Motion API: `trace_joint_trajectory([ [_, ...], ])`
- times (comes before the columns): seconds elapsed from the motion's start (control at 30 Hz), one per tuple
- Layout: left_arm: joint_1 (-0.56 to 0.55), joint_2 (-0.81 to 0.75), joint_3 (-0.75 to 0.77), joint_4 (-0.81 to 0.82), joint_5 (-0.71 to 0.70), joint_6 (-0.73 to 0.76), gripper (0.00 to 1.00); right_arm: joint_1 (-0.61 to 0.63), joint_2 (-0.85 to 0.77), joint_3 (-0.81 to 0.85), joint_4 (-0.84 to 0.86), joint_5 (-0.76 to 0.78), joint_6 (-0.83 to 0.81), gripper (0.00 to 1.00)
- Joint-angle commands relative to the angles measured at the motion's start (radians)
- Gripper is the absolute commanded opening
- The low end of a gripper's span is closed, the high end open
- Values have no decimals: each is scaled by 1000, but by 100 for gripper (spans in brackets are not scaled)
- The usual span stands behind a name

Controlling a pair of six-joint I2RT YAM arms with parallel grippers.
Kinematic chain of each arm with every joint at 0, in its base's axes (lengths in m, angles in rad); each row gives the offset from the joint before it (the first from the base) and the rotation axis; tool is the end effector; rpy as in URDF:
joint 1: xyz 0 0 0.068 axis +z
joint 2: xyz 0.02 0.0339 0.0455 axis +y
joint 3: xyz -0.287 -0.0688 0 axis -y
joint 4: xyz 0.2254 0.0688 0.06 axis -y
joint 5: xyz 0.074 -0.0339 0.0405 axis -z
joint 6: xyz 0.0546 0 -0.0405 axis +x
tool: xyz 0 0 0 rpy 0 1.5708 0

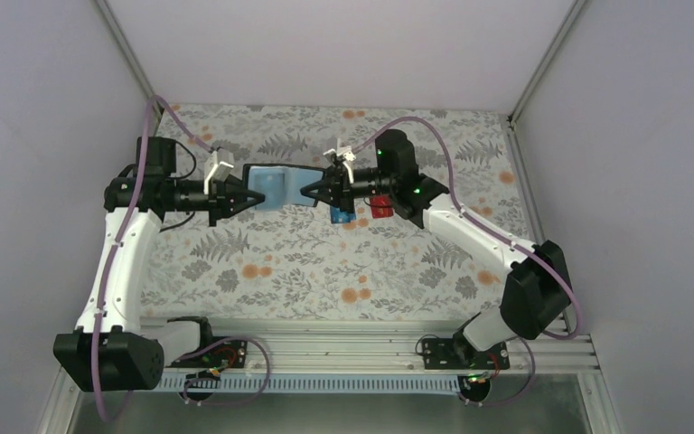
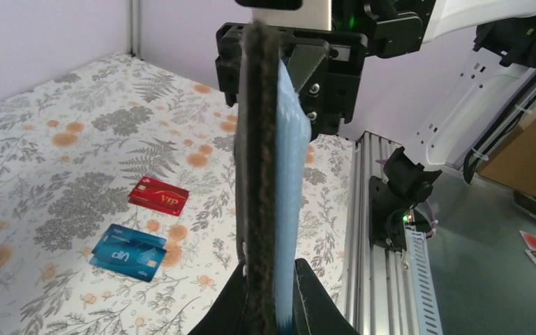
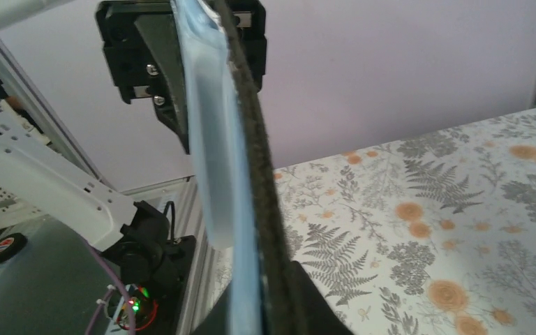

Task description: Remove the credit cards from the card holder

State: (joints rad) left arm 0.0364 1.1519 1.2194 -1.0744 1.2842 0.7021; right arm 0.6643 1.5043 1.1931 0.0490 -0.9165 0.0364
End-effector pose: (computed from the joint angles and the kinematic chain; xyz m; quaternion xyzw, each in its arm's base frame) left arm 0.1737 -0.0461 0.3752 0.4088 0.6726 -0.4560 0.4154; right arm 0.2390 0.2421 0.3602 -0.4758 0.5937 0.5170 0.3922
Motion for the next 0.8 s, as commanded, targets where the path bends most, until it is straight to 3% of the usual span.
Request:
trace_joint_trajectory([
  [0.0,-1,-15,6,43,31,3,8,12,12,43,5,-43,-10,4],
  [0.1,-1,-17,2,56,17,-9,30,7,17,47,-12,-21,-13,4],
  [0.2,-1,-19,16,29,22,21,38,-7,17,48,-20,-29,-15,4],
  [0.57,0,-29,37,-10,20,79,36,-29,-8,64,-80,-81,-65,4],
  [0.77,0,-26,34,14,16,51,21,-30,0,77,-97,-150,-73,4],
])
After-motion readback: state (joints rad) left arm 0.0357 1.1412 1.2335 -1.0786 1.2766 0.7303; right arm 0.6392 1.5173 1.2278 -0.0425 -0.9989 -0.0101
